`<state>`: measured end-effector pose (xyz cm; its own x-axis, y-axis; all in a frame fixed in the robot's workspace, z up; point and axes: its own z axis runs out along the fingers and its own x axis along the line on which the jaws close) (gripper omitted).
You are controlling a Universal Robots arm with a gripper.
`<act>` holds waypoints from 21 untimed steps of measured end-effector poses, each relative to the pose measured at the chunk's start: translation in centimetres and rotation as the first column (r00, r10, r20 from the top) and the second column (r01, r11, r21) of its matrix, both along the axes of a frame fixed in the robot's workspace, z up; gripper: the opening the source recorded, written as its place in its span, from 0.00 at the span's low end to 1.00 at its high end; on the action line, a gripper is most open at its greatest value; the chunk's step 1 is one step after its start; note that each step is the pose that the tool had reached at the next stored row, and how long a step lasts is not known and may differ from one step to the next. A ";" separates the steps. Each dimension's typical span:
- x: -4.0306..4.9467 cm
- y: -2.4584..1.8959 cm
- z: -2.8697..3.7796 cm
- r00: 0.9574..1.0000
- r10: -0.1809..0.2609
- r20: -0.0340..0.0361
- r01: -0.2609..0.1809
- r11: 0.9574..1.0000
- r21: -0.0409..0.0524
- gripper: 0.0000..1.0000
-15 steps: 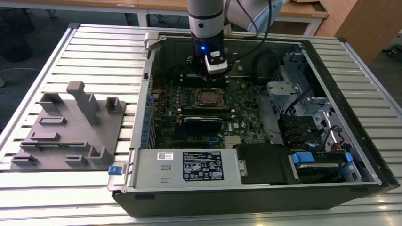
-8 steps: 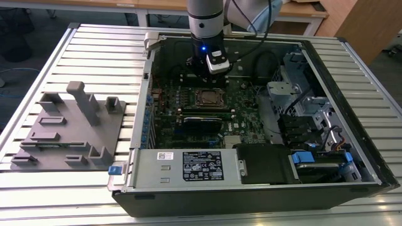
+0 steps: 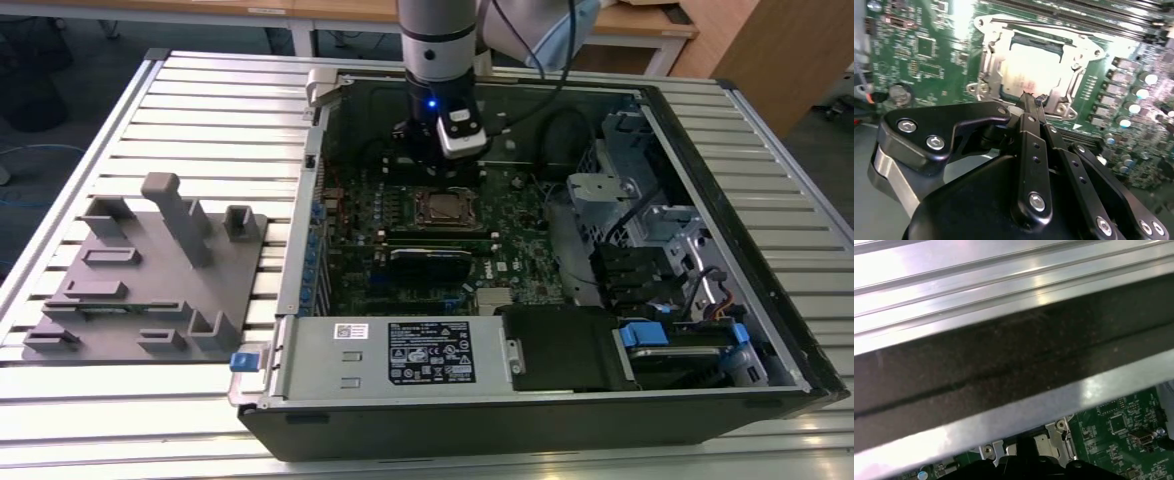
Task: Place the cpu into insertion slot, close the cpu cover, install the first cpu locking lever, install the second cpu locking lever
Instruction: 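Install the first cpu locking lever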
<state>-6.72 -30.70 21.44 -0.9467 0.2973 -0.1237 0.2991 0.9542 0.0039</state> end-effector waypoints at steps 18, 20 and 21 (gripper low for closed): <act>0.32 -0.54 -0.12 0.998 0.060 -0.011 -0.060 0.998 0.000 0.11; 0.33 -0.99 -0.13 0.998 0.060 -0.011 -0.060 0.998 0.000 0.11; 0.33 -1.22 -0.14 0.998 0.060 -0.011 -0.060 0.998 0.000 0.11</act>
